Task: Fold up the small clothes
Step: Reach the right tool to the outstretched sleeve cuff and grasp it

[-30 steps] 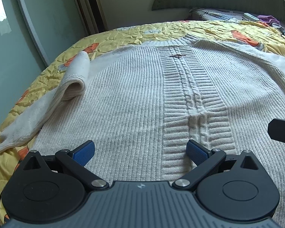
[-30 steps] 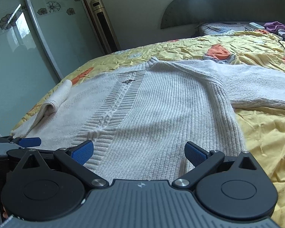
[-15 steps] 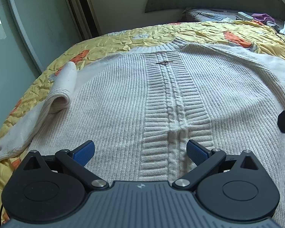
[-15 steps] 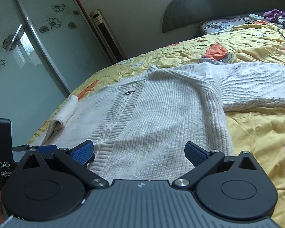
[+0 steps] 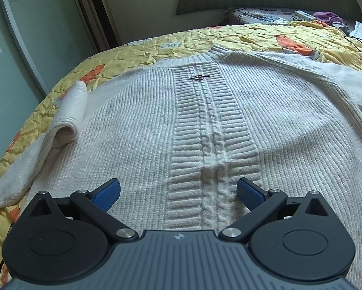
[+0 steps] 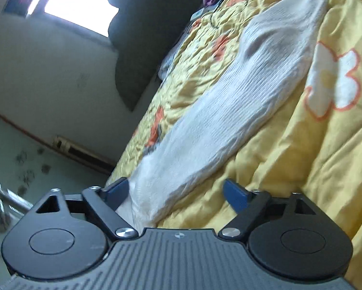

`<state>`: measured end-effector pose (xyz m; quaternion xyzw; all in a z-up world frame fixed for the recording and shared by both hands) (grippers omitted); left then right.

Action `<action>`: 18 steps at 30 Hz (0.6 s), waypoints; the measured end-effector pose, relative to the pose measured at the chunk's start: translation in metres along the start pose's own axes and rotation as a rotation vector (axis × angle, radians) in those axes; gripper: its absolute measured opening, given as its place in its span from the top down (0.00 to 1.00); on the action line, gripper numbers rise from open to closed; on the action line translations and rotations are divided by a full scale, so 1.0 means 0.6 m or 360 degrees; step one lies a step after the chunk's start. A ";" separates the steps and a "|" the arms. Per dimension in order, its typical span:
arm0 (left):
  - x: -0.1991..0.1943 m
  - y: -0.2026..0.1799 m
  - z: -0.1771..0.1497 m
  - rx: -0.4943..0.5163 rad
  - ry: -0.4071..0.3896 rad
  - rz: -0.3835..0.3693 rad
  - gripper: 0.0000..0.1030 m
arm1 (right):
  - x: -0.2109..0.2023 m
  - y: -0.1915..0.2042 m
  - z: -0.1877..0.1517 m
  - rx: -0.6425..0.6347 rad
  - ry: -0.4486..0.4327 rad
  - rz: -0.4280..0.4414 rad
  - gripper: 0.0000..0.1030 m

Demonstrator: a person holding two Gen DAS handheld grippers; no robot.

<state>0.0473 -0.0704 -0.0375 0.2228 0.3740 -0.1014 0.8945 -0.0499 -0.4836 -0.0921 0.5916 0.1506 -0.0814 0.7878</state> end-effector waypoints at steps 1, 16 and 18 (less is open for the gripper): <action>0.000 0.000 0.000 0.0003 0.0000 0.0000 0.00 | 0.000 -0.012 0.017 0.0046 -0.0042 0.0023 0.29; 0.009 0.015 0.000 -0.0039 0.0018 -0.0018 0.00 | 0.001 -0.049 0.065 0.0289 -0.0138 -0.0118 0.13; 0.012 0.014 0.002 -0.0042 0.0025 -0.0021 0.00 | 0.017 -0.032 0.044 0.0113 -0.0054 -0.0244 0.22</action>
Point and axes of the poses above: each gripper's, at about its wrist camera, not at the fingertips, and x roughly the way its jaws point, y to its left, z to its top, the point moved 5 cm from there along x, roughly the way its jaws point, and after that the axes turned 9 degrees about x, right-handed, at the moved point
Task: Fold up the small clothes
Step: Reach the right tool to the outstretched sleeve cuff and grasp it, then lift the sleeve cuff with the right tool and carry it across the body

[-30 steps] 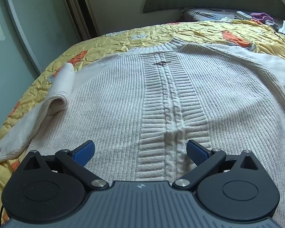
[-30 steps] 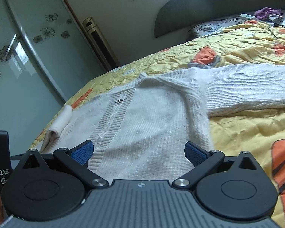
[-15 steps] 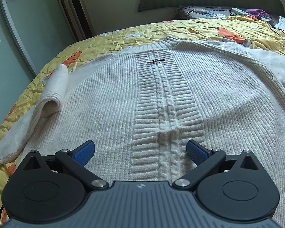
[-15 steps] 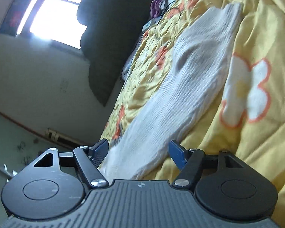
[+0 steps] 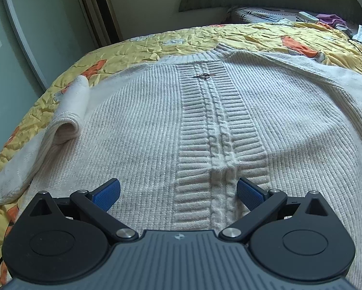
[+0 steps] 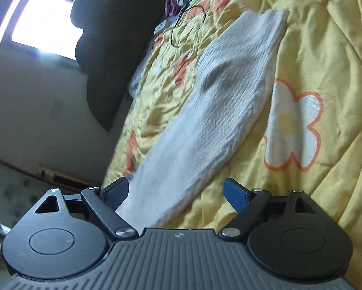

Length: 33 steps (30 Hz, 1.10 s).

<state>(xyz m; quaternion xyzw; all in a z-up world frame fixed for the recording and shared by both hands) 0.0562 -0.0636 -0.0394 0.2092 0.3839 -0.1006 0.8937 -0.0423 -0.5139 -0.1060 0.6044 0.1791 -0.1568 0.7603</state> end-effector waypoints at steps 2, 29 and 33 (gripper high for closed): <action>0.000 -0.003 0.000 0.0010 0.0001 -0.0005 0.00 | 0.011 0.000 0.015 -0.0025 -0.0062 -0.0033 0.23; -0.012 0.114 -0.028 -0.0104 -0.0077 0.0076 0.00 | 0.050 0.365 -0.019 -0.0513 -0.0341 0.0511 0.85; -0.014 0.149 -0.039 -0.0130 -0.0095 0.0160 0.00 | 0.086 0.409 -0.096 -0.0514 -0.0209 0.0551 0.85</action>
Point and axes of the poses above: each gripper's, at about its wrist camera, not at the fingertips, and x roughly the way its jaws point, y to its left, z to its top, the point moved 5 cm from there along x, roughly the way its jaws point, and after that the axes turned 9 degrees about x, right-handed, at the moved point
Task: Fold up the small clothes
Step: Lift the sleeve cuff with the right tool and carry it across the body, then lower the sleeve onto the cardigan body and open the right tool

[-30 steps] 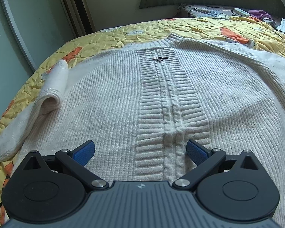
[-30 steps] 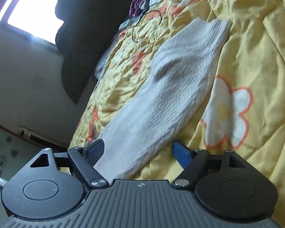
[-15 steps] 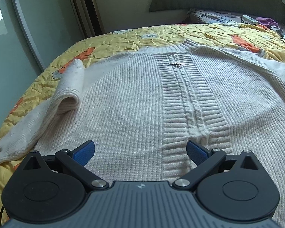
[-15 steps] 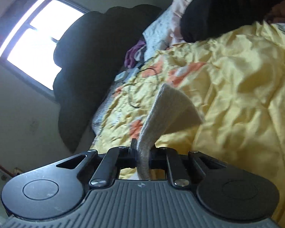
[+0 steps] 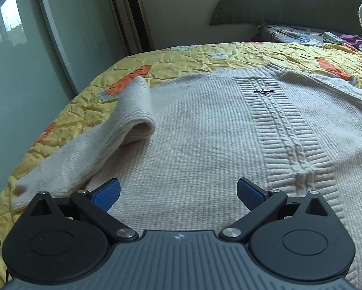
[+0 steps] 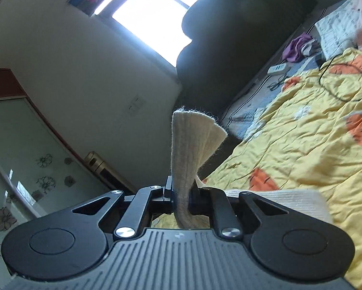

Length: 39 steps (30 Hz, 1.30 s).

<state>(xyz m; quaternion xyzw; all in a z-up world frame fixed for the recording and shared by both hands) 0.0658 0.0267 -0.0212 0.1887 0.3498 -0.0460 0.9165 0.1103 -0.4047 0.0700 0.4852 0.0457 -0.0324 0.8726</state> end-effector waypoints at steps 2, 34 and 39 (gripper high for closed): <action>0.006 0.016 -0.004 -0.0035 0.0010 0.0013 0.00 | 0.022 0.022 -0.041 -0.0017 0.0075 0.0014 0.85; 0.039 0.062 -0.043 -0.0190 0.0105 -0.0041 0.00 | 0.153 0.164 -0.415 -0.0328 0.0681 -0.0039 0.85; 0.038 0.065 -0.047 -0.0191 0.0106 -0.0034 0.00 | 0.180 0.158 -0.467 -0.0381 0.0784 -0.0087 0.85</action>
Point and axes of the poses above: each gripper's, at about its wrist camera, not at the fingertips, and x roughly the way its jaws point, y to its left, z to its top, the point moved 5 cm from there along x, roughly the way its jaws point, and after that the axes turned 9 degrees about x, right-handed, at the moved point
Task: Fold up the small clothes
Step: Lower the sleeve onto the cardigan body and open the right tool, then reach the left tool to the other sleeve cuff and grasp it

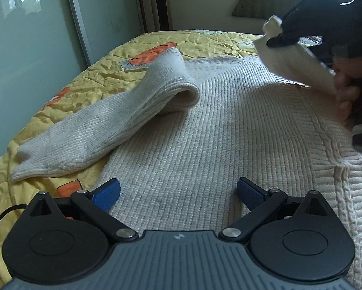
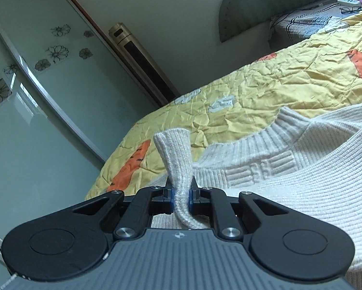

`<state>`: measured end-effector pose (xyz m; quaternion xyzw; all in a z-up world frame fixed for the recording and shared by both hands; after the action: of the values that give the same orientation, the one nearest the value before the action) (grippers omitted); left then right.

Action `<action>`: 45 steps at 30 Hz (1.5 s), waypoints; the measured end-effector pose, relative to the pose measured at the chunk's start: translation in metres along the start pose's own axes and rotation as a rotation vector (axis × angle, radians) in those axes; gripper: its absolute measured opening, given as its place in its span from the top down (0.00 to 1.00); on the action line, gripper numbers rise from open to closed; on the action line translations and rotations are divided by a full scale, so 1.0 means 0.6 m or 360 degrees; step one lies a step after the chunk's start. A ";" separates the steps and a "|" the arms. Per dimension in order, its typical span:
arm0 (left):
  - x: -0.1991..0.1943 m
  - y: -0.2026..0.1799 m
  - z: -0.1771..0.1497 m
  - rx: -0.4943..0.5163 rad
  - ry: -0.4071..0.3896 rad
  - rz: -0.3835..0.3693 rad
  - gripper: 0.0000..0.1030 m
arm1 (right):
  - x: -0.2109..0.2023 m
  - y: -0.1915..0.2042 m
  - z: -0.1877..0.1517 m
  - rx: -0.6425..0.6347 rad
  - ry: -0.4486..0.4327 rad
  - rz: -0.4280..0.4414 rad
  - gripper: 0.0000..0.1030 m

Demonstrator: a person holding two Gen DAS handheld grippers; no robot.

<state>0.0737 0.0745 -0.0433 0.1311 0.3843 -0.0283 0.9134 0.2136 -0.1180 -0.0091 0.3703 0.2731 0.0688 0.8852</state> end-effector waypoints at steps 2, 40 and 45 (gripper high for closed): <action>-0.002 0.002 -0.001 0.0002 0.0000 0.0005 0.00 | 0.024 -0.008 -0.016 -0.0006 0.0108 -0.0034 0.81; -0.026 0.290 -0.059 -0.0796 0.0051 0.0357 0.00 | -0.070 0.190 -0.252 -0.1475 0.0268 0.0226 0.39; -0.023 0.347 -0.099 -0.1214 0.0048 0.0055 0.00 | -0.056 0.245 -0.328 -0.1833 0.0253 0.0294 0.39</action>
<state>0.0543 0.2901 -0.0278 -0.2116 0.3783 0.1341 0.8912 0.0920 0.0983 -0.0062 -0.1540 0.2239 0.3105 0.9109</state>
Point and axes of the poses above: each gripper's, at about its wrist camera, not at the fingertips, and x roughly the way its jaws point, y to its left, z to its top, the point moved 5 cm from there along x, roughly the way its jaws point, and after that the axes turned 9 degrees about x, right-handed, at the moved point
